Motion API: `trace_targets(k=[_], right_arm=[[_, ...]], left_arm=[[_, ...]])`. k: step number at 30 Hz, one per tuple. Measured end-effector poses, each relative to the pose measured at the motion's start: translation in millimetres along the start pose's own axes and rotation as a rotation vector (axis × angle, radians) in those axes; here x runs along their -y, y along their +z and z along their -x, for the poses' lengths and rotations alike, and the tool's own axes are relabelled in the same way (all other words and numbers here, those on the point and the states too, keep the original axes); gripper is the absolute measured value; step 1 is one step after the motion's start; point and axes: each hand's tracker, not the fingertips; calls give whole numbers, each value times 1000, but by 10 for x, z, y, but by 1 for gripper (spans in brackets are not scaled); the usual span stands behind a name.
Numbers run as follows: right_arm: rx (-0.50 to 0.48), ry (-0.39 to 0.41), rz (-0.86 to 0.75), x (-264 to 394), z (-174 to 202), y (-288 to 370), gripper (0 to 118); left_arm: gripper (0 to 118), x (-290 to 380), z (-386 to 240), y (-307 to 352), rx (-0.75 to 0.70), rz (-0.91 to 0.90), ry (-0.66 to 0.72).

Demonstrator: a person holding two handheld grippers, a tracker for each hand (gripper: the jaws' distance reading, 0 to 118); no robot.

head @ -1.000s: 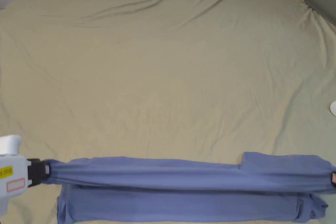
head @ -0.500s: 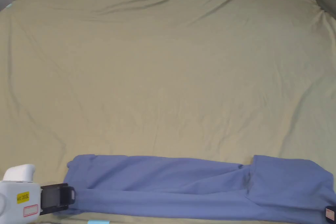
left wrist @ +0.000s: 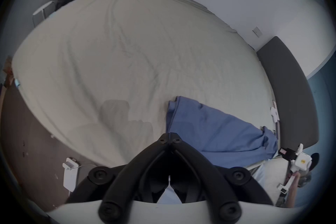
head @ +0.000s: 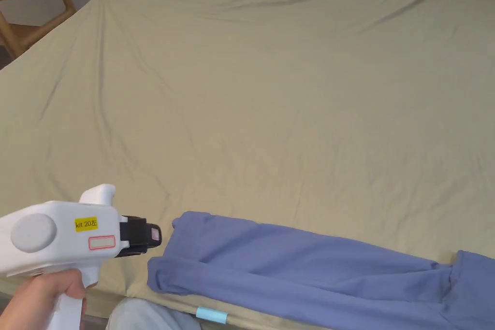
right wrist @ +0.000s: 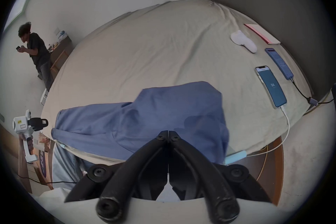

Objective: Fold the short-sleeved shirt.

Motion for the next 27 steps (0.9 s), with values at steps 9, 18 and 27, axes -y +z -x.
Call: trace_targets(k=[9,18,27], right_arm=[[20,-14,21,-50,75,3,0],[26,-37,33,-161,108,17,0],[14,-32,41,-134,142,18,0]], left_arm=[[112,-401,421,-439,174,111,24],[112,-396,629,-979,418,261,78],[10,-200,464,-1173,324,299,64]])
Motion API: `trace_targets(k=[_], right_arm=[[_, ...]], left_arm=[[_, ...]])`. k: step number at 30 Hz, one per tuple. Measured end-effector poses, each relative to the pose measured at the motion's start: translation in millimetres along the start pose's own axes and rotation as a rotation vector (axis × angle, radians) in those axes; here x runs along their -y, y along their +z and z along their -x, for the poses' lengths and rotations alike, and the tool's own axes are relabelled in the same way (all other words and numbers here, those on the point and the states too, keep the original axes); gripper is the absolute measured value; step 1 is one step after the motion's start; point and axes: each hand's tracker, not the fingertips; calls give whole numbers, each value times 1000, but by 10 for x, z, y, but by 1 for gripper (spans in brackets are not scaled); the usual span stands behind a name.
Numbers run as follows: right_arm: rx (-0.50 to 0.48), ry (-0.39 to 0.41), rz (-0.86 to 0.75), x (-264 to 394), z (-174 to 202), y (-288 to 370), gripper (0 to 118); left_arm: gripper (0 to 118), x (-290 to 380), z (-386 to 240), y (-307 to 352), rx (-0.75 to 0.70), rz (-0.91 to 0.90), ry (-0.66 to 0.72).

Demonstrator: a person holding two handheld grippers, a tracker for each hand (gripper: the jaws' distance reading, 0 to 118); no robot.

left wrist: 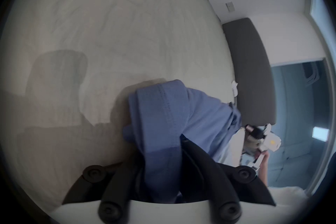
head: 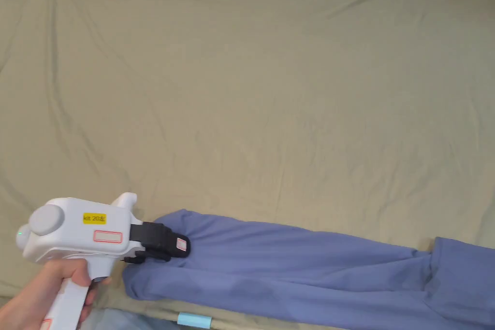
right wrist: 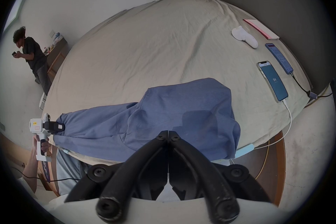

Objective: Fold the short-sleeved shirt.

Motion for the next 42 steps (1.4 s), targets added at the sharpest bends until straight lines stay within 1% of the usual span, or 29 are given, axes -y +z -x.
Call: trace_targets(k=[1,2,5,6,10,11,15,16,18,21,24,26,30,31,32,33,34,35,36,37,38,39,40,41,42], right_arm=[[-7,-2,-1,-1,-4,-2,0],[-10,-5,-2,-3,-8,-4,0],[-22,-5,-26,-14,42,33,0],[-30,-10,-29,-30,31,34,0],[-55,16,-36,-33,43,51,0],[-62,24,-35,-32,8,49,0],[-84,16,-41,44,-51,24,0],[-89,11,-40,65,-66,15,0],[-103,1,-36,98,-94,10,0],[-146,-27,-26,140,-158,12,0],[-154,-30,-31,196,-157,28,0],[-184,-46,-39,239,-185,59,0],[-213,-70,-40,293,-306,82,0],[-213,-73,-41,306,-358,76,0],[-212,-76,-40,312,-396,74,0],[-211,-82,-38,319,-426,72,0],[-207,-95,-37,328,-459,65,0],[-204,-106,-30,329,-451,80,0],[-200,-114,-26,333,-468,82,0],[-199,-118,-29,344,-487,90,0],[-199,-122,-32,352,-498,94,0],[-200,-126,-32,354,-496,94,0],[-200,-133,-32,354,-502,85,0],[-202,-141,-33,356,-506,76,0],[-208,-145,-31,354,-507,65,0]], left_arm=[[10,11,-47,30,-31,-19,-21],[10,36,-133,211,-31,-30,0],[10,104,-307,402,-67,-60,6],[10,-108,-130,565,-89,-70,7],[10,-227,-249,1159,-292,-170,42],[10,-224,-362,1251,-379,-177,13],[10,-200,-795,1237,-526,-135,-64],[10,-177,-990,1173,-616,-128,-115],[10,-82,-1353,1010,-730,-139,-213],[10,21,-1847,644,-688,-118,-285],[10,201,-2300,46,-746,-69,-430],[10,315,-2509,-428,-760,-16,-508],[11,483,-2740,-1254,-847,5,-585],[30,511,-2765,-1450,-872,3,-593],[87,545,-2779,-1618,-833,-3,-631],[118,557,-2780,-1750,-750,9,-636],[113,629,-2811,-1902,-688,53,-604],[107,709,-2883,-1918,-670,56,-589],[107,740,-2954,-1912,-630,78,-578],[106,725,-2999,-1838,-596,79,-537],[98,695,-3040,-1736,-547,87,-508],[82,684,-3039,-1604,-529,109,-499],[55,668,-3027,-1422,-536,88,-494],[0,666,-3001,-1212,-558,46,-499],[0,577,-2893,-946,-592,7,-511]])
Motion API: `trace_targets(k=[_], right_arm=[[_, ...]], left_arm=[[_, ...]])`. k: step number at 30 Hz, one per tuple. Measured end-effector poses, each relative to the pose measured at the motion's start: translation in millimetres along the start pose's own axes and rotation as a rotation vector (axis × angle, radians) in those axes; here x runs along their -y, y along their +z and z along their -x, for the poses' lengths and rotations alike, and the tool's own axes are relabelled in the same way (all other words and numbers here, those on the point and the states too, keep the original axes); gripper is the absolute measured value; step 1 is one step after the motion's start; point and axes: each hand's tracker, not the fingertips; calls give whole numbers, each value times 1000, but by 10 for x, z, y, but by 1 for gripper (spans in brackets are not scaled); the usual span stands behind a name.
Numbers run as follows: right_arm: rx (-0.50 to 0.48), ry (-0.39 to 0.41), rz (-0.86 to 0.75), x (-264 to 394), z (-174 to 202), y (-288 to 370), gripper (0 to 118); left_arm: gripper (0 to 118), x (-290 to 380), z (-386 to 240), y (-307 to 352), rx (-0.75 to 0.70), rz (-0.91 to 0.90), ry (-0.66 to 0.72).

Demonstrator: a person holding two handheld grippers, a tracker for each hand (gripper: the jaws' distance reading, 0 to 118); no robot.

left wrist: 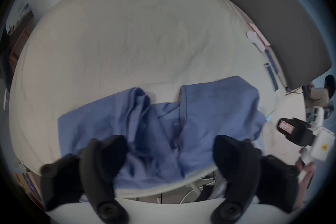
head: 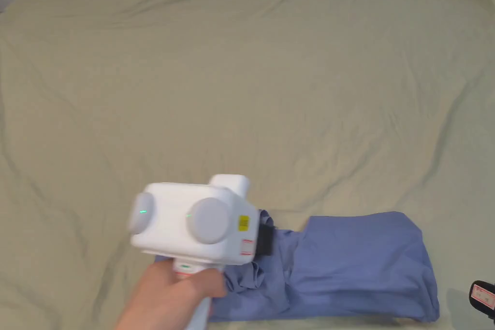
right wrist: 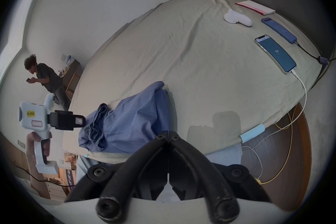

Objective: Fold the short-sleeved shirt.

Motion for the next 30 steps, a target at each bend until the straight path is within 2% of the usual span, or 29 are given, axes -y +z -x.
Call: trace_targets(k=[2,3,5,7,8,11,12,13,14,17,19,22,25,30], right_arm=[[-14,3,5,-1,1,-37,0],[-18,6,7,0,13,-48,0],[-35,15,16,1,50,-78,0],[-63,16,22,7,64,-97,0],[-67,16,26,12,70,-104,0],[-73,16,29,36,91,-86,0],[-69,10,29,47,89,-65,0],[-68,5,26,58,67,-36,0],[-68,-6,21,67,49,-2,0],[-52,-29,11,73,46,92,0],[-37,-36,2,53,49,136,0],[-26,-34,-8,-4,114,174,0],[-28,-21,-12,-68,222,123,0],[-40,31,18,-136,490,-69,0]], left_arm=[[0,81,316,205,-232,-52,17],[0,87,423,221,-347,-22,-2],[0,15,734,-10,-551,-6,36],[0,-35,709,-317,-797,61,-73],[0,8,594,-477,-848,100,-121],[0,150,-86,-1098,-781,196,-292],[0,216,-384,-1197,-771,194,-367],[0,325,-752,-1289,-697,151,-436],[0,406,-1085,-1312,-603,113,-450],[0,440,-1720,-1170,-501,0,-495],[0,374,-1711,-959,-206,-22,-408],[0,232,-1277,-623,-51,-41,-240],[0,178,-387,-281,118,-49,-14],[0,431,1334,-111,169,-83,246]])
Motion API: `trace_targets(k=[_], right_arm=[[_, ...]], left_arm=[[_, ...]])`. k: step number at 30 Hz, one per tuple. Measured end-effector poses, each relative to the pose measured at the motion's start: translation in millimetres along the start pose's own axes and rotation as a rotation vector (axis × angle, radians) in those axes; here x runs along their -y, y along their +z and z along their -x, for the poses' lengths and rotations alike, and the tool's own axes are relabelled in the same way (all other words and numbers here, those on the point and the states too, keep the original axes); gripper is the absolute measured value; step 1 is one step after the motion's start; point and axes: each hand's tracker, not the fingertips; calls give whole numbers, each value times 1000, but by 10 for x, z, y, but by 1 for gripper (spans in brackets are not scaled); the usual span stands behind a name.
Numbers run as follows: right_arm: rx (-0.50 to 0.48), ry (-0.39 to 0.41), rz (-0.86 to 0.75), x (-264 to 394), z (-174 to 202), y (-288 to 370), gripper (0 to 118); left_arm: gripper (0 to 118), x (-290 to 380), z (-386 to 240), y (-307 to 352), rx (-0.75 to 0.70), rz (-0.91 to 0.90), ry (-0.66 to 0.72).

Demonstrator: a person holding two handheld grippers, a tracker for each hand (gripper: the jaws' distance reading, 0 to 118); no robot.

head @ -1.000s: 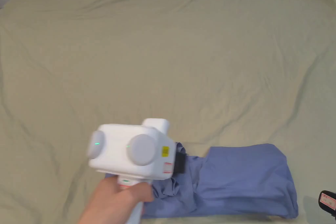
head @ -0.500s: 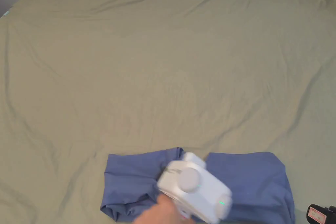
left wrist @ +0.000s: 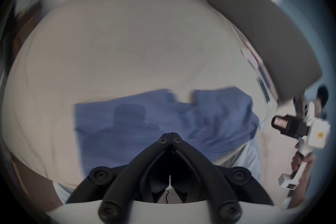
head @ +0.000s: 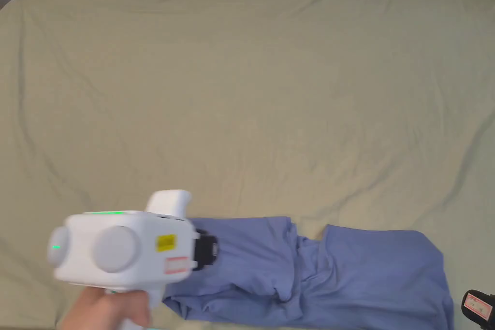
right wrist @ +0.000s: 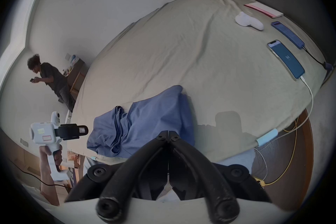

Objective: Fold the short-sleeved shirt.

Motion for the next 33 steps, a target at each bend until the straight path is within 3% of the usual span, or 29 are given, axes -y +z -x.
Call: trace_targets(k=[3,6,7,8,9,10,13,15,17,18,19,22,23,25,27,33], right_arm=[[0,36,24,-29,162,-88,0],[10,56,32,-28,293,-102,0],[9,63,37,-29,320,-99,0],[13,67,38,-25,351,-90,0],[17,70,38,-22,372,-83,0],[21,76,40,-18,393,-70,0],[32,83,37,5,403,-23,0],[34,76,38,16,366,-17,0],[42,69,45,36,359,-20,0],[42,67,48,44,355,-27,0],[40,63,54,48,358,-38,0],[40,67,53,85,410,-21,0],[34,70,51,82,416,-10,0],[23,74,44,83,440,21,0],[24,81,38,65,451,44,0],[5,79,18,16,460,52,0]], left_arm=[[0,53,603,-37,90,33,167],[1,48,798,-160,213,15,193],[28,30,829,-218,257,36,169],[94,42,835,-339,278,91,153],[118,37,905,-333,218,171,132],[111,83,797,-439,246,169,186],[110,106,873,-724,278,192,216],[111,208,585,-444,294,171,213],[108,206,519,-364,418,160,277],[98,110,993,-689,504,171,316],[85,147,1000,-794,579,204,353],[27,192,752,-808,400,234,249],[19,213,759,-806,390,259,315],[17,267,720,-757,479,268,382],[15,100,873,-667,396,225,289],[12,66,1143,-147,348,155,363]])
